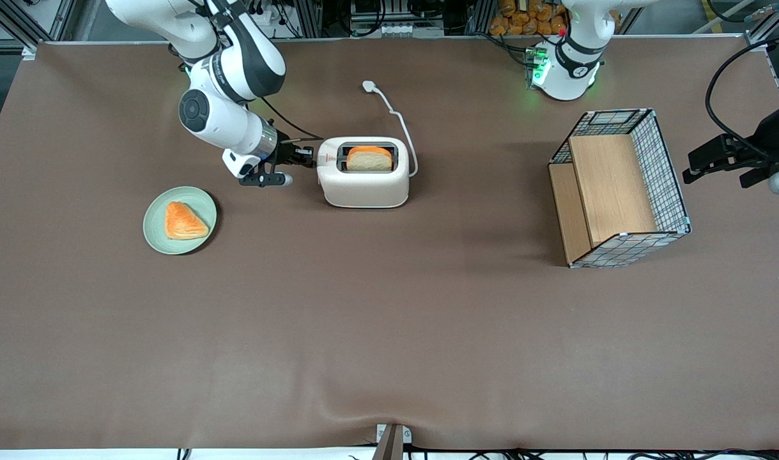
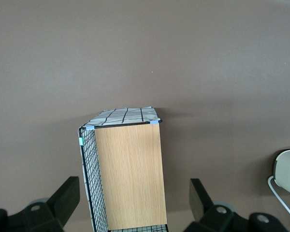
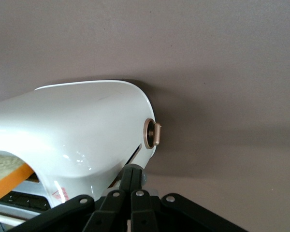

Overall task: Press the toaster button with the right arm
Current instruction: 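Lower the right gripper onto the toaster's lever and push it down, then hold the right gripper pressing the toaster lever down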

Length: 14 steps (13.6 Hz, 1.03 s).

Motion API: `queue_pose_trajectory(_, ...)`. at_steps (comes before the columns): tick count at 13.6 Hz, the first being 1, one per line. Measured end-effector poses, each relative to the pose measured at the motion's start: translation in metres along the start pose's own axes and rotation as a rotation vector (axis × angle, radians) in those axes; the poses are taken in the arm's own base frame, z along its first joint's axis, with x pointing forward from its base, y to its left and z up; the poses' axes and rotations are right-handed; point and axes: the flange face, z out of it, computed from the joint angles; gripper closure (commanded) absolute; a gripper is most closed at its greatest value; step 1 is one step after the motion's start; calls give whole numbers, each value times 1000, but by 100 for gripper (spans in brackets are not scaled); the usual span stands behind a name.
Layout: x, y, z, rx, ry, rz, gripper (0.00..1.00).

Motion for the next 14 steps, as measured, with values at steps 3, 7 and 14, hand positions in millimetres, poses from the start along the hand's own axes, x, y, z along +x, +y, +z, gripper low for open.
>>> queue_pose_trajectory(3,2,1,7,-6,6,2,100)
queue_pose_trajectory(7,4,2,18,-15,16,3,100)
queue_pose_trajectory(14,4,4,34,-31,34,1,100)
